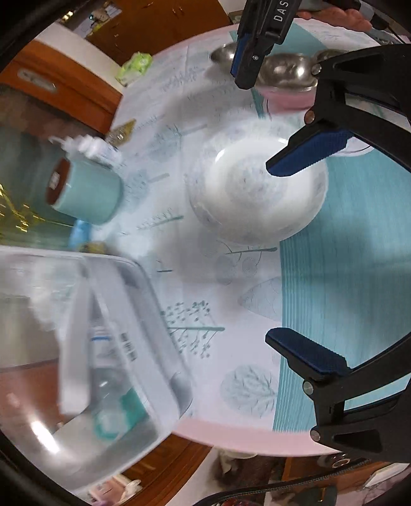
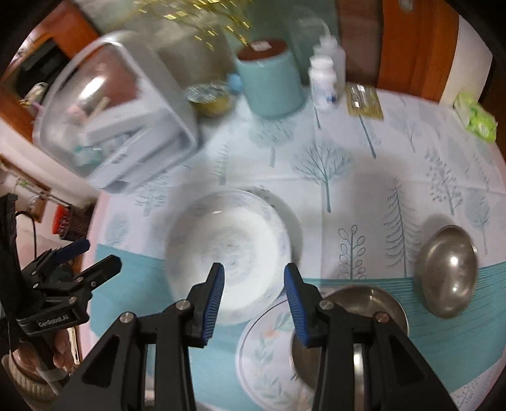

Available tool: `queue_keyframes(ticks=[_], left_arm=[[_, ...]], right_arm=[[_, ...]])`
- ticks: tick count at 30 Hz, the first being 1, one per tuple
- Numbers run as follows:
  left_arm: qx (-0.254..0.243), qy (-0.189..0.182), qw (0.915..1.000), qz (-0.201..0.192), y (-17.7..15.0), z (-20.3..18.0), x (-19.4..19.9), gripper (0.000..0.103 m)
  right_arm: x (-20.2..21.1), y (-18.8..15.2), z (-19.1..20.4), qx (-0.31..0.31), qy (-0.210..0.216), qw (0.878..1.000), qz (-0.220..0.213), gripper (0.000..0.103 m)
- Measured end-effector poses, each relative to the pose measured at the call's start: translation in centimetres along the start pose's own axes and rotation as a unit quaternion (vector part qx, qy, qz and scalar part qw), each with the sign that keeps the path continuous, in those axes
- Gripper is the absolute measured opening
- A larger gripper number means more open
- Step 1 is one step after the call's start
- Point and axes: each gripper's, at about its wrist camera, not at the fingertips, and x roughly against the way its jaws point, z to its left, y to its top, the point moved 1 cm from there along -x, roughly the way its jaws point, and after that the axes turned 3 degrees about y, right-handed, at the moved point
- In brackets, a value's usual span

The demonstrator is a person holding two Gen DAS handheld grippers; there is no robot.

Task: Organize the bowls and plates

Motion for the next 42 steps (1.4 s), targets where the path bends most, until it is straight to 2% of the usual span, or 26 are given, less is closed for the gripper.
queue_keyframes(ticks=[7,10,13,16,18,22,24,26,31,42], left_arm=[[0.012,-0.022,0.9982,0.054,0.6,0.8,-6.5,0.089],[0.014,-0.04,0.9966,0.071,0.5,0.9,-8.0,0.082],[0.018,-0.057,0.994,0.092,0.4,0.9,-9.3,0.072],[0.019,-0.076,0.9908,0.111,0.2,0.7,-10.5,0.061],[0.019,-0.09,0.9881,0.123,0.0,0.5,-11.0,0.048],[0.014,-0.105,0.9856,0.131,-0.3,0.0,-11.3,0.039],[0.014,-0.115,0.9842,0.134,-0.2,-0.2,-11.6,0.023],[0.016,-0.129,0.9811,0.144,-0.2,-0.6,-12.1,0.013],[-0.011,-0.111,0.9854,0.129,-0.4,-1.6,-11.9,0.011],[-0.008,-0.109,0.9862,0.124,-1.1,-0.4,-9.8,0.01]], right_arm=[[-5.4,1.4,-2.3,-0.03,-0.002,0.999,0.04,0.04],[-6.7,1.6,-2.8,-0.036,-0.002,0.998,0.048,0.039],[-7.5,1.6,-3.2,-0.043,0.003,0.998,0.055,0.037],[-8.3,1.7,-3.4,-0.045,0.008,0.997,0.065,0.026],[-8.8,1.6,-3.6,-0.045,0.007,0.996,0.075,0.023],[-9.4,1.4,-3.8,-0.044,0.009,0.995,0.091,0.013],[-9.6,1.4,-3.8,-0.04,0.009,0.995,0.092,0.01],[-9.7,1.4,-3.7,-0.036,0.007,0.995,0.093,0.008],[-9.7,1.4,-3.6,-0.03,0.003,0.996,0.088,0.008],[-8.7,1.0,-2.8,-0.029,0.01,0.996,0.082,0.006]])
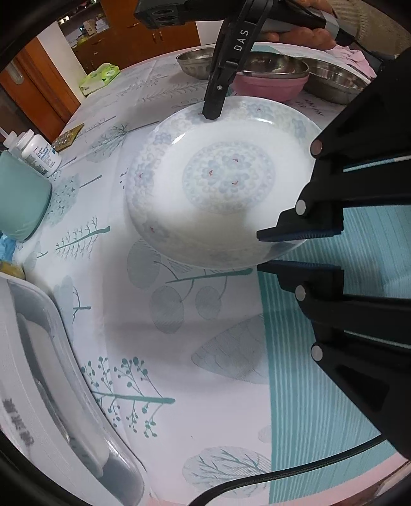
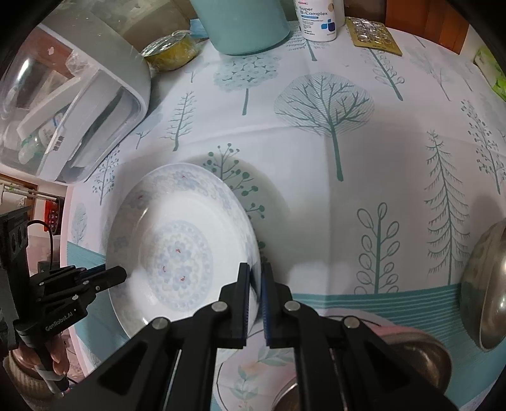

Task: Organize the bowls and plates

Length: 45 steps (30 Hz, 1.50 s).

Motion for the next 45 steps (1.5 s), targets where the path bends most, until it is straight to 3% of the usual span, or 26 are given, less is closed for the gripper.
queue_keyframes(ticks=[11,21,35,45], left_arm=[[0.009,-0.014,0.9997,-0.015,-3.0,-0.1,3.4,0.01],[0.02,-0.027,0.9988,-0.034,-9.2,-0.2,7.4,0.01],[0.052,-0.014,0.9976,-0.044,-23.5,0.2,10.9,0.01],[0.073,0.002,0.9964,-0.041,-33.9,0.7,11.4,0.01]], right_arm=[[2.6,-2.7,1.7,0.02,0.01,1.0,-0.015,0.006],[5.1,-8.1,3.1,0.039,0.031,0.999,-0.022,0.006],[6.9,-20.6,5.9,0.087,0.063,0.994,-0.012,0.006],[5.3,-30.0,7.0,0.11,0.079,0.991,0.022,0.007]])
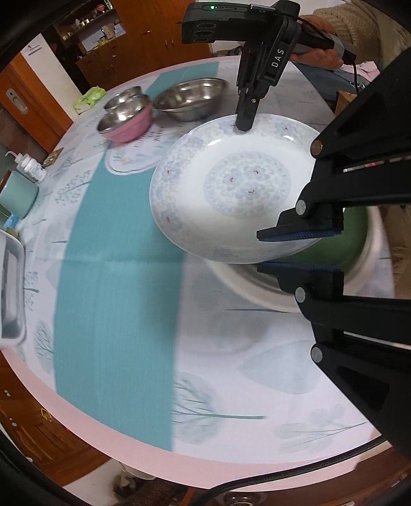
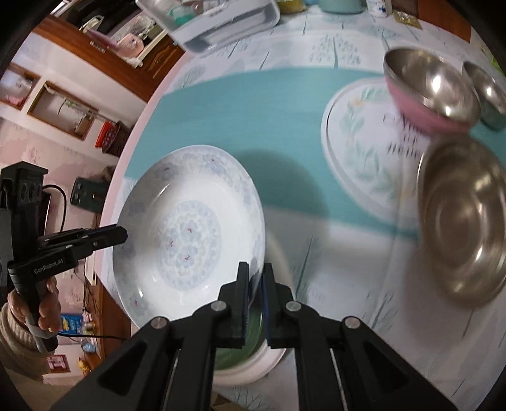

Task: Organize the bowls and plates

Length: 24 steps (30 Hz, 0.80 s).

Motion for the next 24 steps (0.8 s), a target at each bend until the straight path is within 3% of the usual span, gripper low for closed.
queue_keyframes(ticks=[8,24], left_arm=[[0.003,0.003,0.9999,0.011,-5.0,1.0,-0.3,0.01],[-0.007,0.032,0.9993,0.017,-5.5,0.8,-2.6,0.01]], right_arm=[[-1.3,-3.9,1.3,0.014,-0.011,1.0,0.002,0.007],[-2.8,-5.3,1.5,0.012,-0.033,0.999,-0.002,0.007]])
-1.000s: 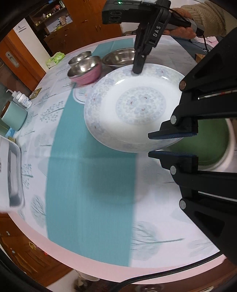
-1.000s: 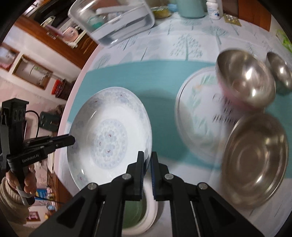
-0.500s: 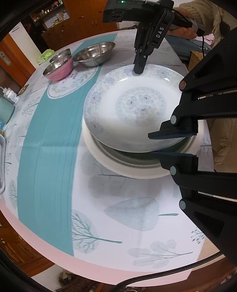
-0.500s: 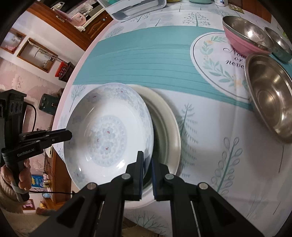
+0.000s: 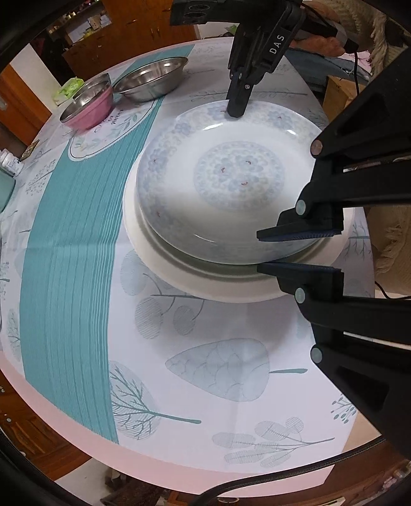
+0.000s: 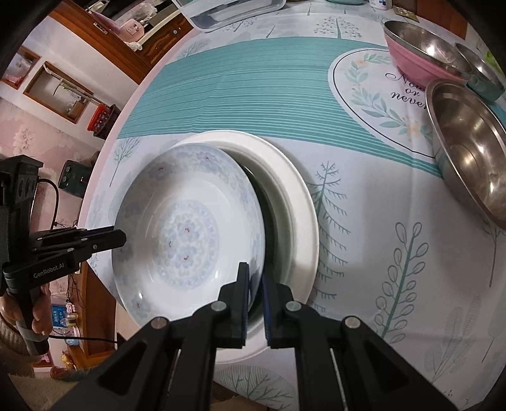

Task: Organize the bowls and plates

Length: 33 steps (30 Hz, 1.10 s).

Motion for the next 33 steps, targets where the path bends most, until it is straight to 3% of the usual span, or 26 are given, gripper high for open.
queue_keyframes(ticks=[14,19,22,27,33], left_arm=[[-0.022,0.006,0.9997,0.001,0.2,-0.6,-0.1,0.01],[-0.02,0.0,0.9998,0.008,0.3,-0.6,-0.1,0.014],[-0.022,-0.003,0.9998,0.003,0.2,-0.7,0.4,0.025],[-0.041,0.005,0.9986,-0.034,0.2,-2.1,2.3,0.052],[-0.057,0.012,0.9964,-0.061,0.5,-3.8,4.4,0.065]], right_arm=[[-0.2,0.2,-0.1,0.002,-0.013,1.0,0.001,0.008],[-0.2,0.1,0.4,0.016,-0.025,1.0,0.006,0.011],[-0.3,-0.1,1.0,0.024,-0.036,0.999,0.012,0.011],[0.4,-0.1,0.7,0.014,-0.03,0.999,0.003,0.012],[2.6,-0.2,0.9,0.017,-0.024,0.999,-0.033,0.02]])
